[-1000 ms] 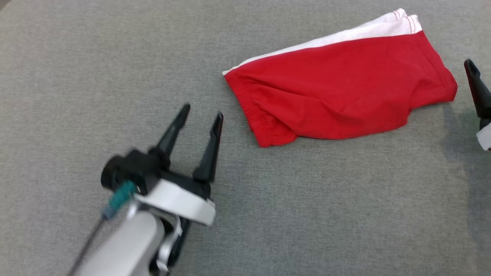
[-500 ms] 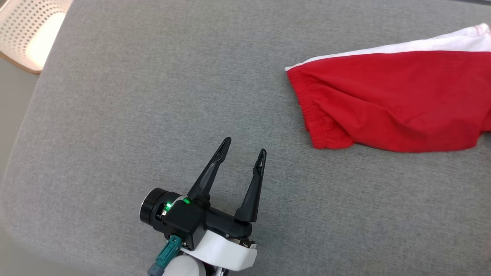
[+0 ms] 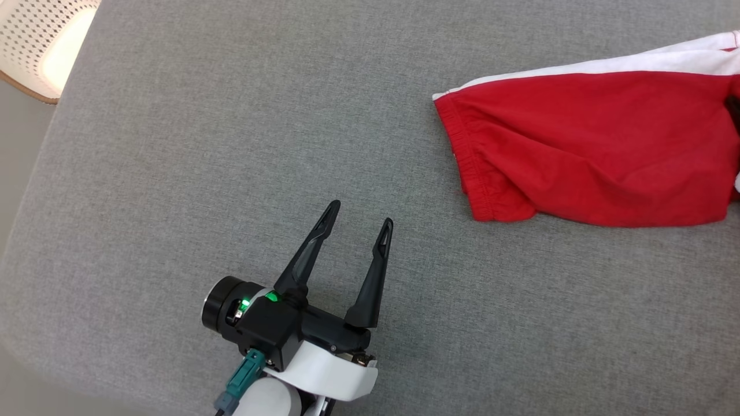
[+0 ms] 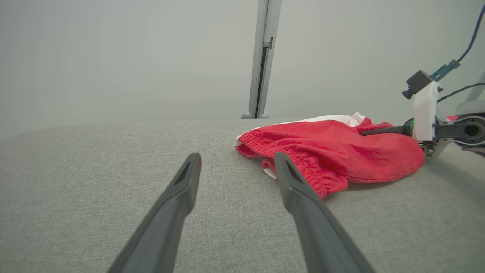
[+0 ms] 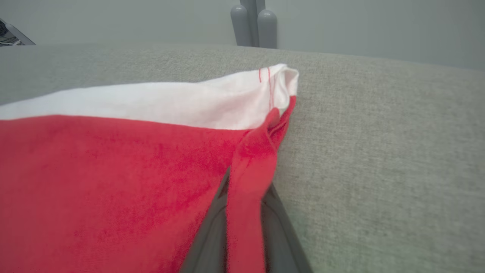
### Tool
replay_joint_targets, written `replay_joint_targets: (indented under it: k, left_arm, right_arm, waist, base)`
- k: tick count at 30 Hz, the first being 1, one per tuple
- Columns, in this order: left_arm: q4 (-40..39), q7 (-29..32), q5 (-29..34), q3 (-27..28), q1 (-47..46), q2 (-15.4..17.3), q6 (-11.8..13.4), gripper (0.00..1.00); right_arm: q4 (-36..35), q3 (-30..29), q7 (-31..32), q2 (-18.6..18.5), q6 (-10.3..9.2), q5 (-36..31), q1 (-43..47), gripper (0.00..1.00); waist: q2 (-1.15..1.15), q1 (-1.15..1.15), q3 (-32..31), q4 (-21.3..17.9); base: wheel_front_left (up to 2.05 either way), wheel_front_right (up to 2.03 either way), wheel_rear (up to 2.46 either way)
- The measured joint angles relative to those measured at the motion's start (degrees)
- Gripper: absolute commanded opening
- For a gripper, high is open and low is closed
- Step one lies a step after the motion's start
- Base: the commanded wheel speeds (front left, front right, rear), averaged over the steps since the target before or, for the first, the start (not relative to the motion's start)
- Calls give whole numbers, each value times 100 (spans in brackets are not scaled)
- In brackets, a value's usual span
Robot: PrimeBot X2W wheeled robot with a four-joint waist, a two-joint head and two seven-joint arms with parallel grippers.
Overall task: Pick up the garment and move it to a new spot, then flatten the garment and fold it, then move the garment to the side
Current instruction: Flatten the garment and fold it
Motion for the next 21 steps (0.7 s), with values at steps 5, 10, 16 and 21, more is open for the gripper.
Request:
replay_joint_targets:
  k: [5, 10, 16, 21]
  left_arm:
    - [27, 0, 60, 129, 16, -15, -52, 100]
    - [7, 0, 134, 235, 63, -24, -103, 100]
    - [23, 0, 209, 363, 136, -30, -167, 100]
    - [82, 0, 227, 409, 160, -33, -209, 100]
  right_arm:
    - [21, -35, -498, 135, 16, 151, 82, 0]
    - [-47, -9, -826, 96, 15, 300, 344, 0]
    - [-209, 123, -1039, -332, 14, 347, 582, 0]
    - [-146, 319, -927, -548, 14, -8, 362, 0]
  waist:
    - [0, 0, -35, -149]
    - [0, 0, -156, -401]
    - [0, 0, -354, -850]
    - [0, 0, -486, -1124]
  base:
    - [0, 0, 0]
    - [0, 0, 0]
    - [0, 0, 0]
    - [0, 0, 0]
